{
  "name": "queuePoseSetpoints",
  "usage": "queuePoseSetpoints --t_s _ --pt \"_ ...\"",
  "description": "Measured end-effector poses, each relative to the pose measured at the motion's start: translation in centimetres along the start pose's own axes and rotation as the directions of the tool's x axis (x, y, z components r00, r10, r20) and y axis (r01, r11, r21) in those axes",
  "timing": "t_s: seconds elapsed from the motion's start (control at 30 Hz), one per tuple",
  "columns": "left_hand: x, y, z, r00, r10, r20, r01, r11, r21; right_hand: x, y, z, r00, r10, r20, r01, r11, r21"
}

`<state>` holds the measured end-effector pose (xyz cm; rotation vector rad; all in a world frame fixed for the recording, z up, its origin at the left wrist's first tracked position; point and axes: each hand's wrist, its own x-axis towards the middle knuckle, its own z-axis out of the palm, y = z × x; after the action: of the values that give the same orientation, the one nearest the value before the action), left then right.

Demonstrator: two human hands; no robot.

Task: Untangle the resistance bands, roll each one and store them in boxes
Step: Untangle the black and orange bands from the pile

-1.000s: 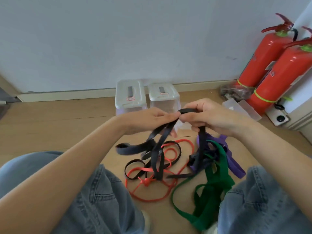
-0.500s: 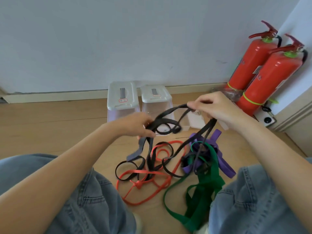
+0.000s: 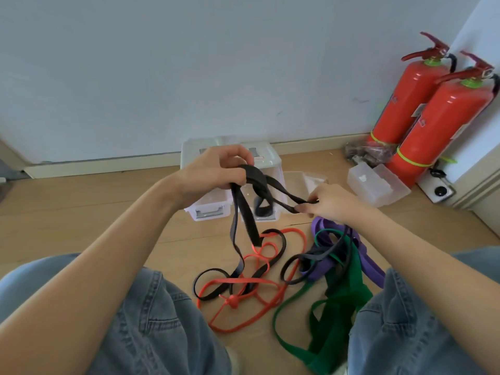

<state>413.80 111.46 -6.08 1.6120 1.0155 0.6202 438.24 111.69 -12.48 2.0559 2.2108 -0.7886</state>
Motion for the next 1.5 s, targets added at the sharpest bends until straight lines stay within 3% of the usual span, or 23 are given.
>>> queuePoseSetpoints --t_s 0.07,0.1,0.17,0.2,0.23,0.3,0.4,0.47,0.53,0.6,0.67,0.73,0.87,0.93,1.0,1.1,1.17,1.23,1.27,1.3,1.37,1.47,1.5 --pt "0.2 -0.5 0.0 0.990 -0.112 0.082 0.099 0.984 0.146 0.0 -0.2 0.0 0.999 -0.033 0.043 0.031 0.998 0.054" --pt "0.3 -0.9 -0.1 0.975 -0.196 0.104 0.152 0.932 0.330 0.0 -0.2 -0.1 0.997 -0.074 0.032 0.070 0.992 0.109" --pt "0.5 -2.2 0.2 0.945 -0.315 0.088 0.171 0.706 0.687 0.0 -0.4 -0.7 0.982 -0.171 -0.075 0.184 0.955 0.234" --pt "0.5 -2.6 0.5 0.945 -0.321 0.068 0.157 0.625 0.765 -0.2 -0.7 -1.0 0.966 -0.217 -0.143 0.249 0.928 0.277" --pt "0.5 -2.9 0.6 0.950 -0.307 0.052 0.155 0.611 0.776 -0.3 -1.1 -1.4 0.945 -0.258 -0.198 0.310 0.900 0.305" --pt "0.5 -2.6 0.5 0.973 -0.227 0.046 0.139 0.730 0.670 -0.6 -2.0 -1.7 0.914 -0.323 -0.246 0.395 0.847 0.355" --pt "0.3 -0.9 0.3 1.000 0.008 -0.015 -0.003 0.958 0.286 -0.8 -2.3 -1.1 0.912 -0.384 -0.144 0.409 0.869 0.277" --pt "0.3 0.4 -0.3 0.972 0.164 -0.169 -0.166 0.986 0.004 -0.6 -1.5 -0.2 0.942 -0.334 0.011 0.331 0.937 0.109" --pt "0.3 1.3 -1.3 0.924 0.202 -0.324 -0.271 0.945 -0.184 -0.3 -0.7 0.6 0.974 -0.202 0.100 0.207 0.977 -0.044" --pt "0.3 1.7 -1.9 0.910 0.141 -0.390 -0.229 0.955 -0.188 -0.1 -0.6 0.8 0.993 -0.110 0.033 0.104 0.983 0.151" --pt "0.5 1.3 -1.1 0.927 0.038 -0.374 -0.087 0.989 -0.116 -0.1 -1.2 0.2 0.995 -0.089 -0.036 0.094 0.823 0.559" --pt "0.7 0.8 0.7 0.943 -0.052 -0.328 0.018 0.994 -0.106 -0.3 -1.8 -0.5 0.982 -0.178 -0.066 0.164 0.621 0.766" --pt "1.6 0.9 2.6 0.948 -0.128 -0.290 0.032 0.949 -0.314 -1.2 -4.2 -0.1 0.906 -0.423 0.025 0.281 0.644 0.711" --pt "1.6 1.0 2.6 0.962 -0.140 -0.234 0.027 0.904 -0.428 -1.2 -5.3 1.0 0.921 -0.383 -0.067 0.304 0.601 0.739" --pt "1.6 0.6 2.5 0.975 -0.116 -0.191 0.014 0.886 -0.464 -1.2 -6.2 1.3 0.951 -0.230 -0.205 0.296 0.499 0.815" --pt "1.4 -0.2 1.8 0.964 -0.111 -0.242 0.044 0.962 -0.268 -1.2 -6.3 -0.3 0.950 -0.039 -0.310 0.301 0.373 0.878" --pt "1.3 -1.3 1.8 0.959 -0.142 -0.244 0.137 0.990 -0.037 -1.2 -6.2 -2.0 0.960 -0.014 -0.279 0.278 0.155 0.948" --pt "1.2 -2.5 3.8 0.977 -0.214 -0.018 0.214 0.960 0.183 -1.5 -6.7 -3.3 0.971 -0.125 -0.206 0.193 -0.110 0.975" --pt "1.1 -3.2 5.6 0.967 -0.222 0.121 0.198 0.962 0.188 -1.7 -7.1 -3.8 0.965 -0.190 -0.183 0.149 -0.182 0.972" --pt "1.2 -4.0 7.3 0.957 -0.209 0.200 0.185 0.973 0.135 -1.9 -7.3 -4.1 0.956 -0.232 -0.177 0.127 -0.219 0.968" --pt "1.2 -5.3 9.3 0.957 -0.219 0.189 0.214 0.976 0.045 -1.8 -7.0 -4.8 0.961 -0.207 -0.185 0.130 -0.255 0.958" --pt "1.6 -4.9 6.8 0.945 -0.273 0.183 0.231 0.948 0.220 -1.3 -4.4 -6.0 0.989 0.048 -0.140 0.148 -0.266 0.953" --pt "1.8 -3.9 5.2 0.961 -0.242 0.133 0.213 0.956 0.201 -1.1 -3.2 -6.3 0.985 0.133 -0.108 0.137 -0.229 0.964"
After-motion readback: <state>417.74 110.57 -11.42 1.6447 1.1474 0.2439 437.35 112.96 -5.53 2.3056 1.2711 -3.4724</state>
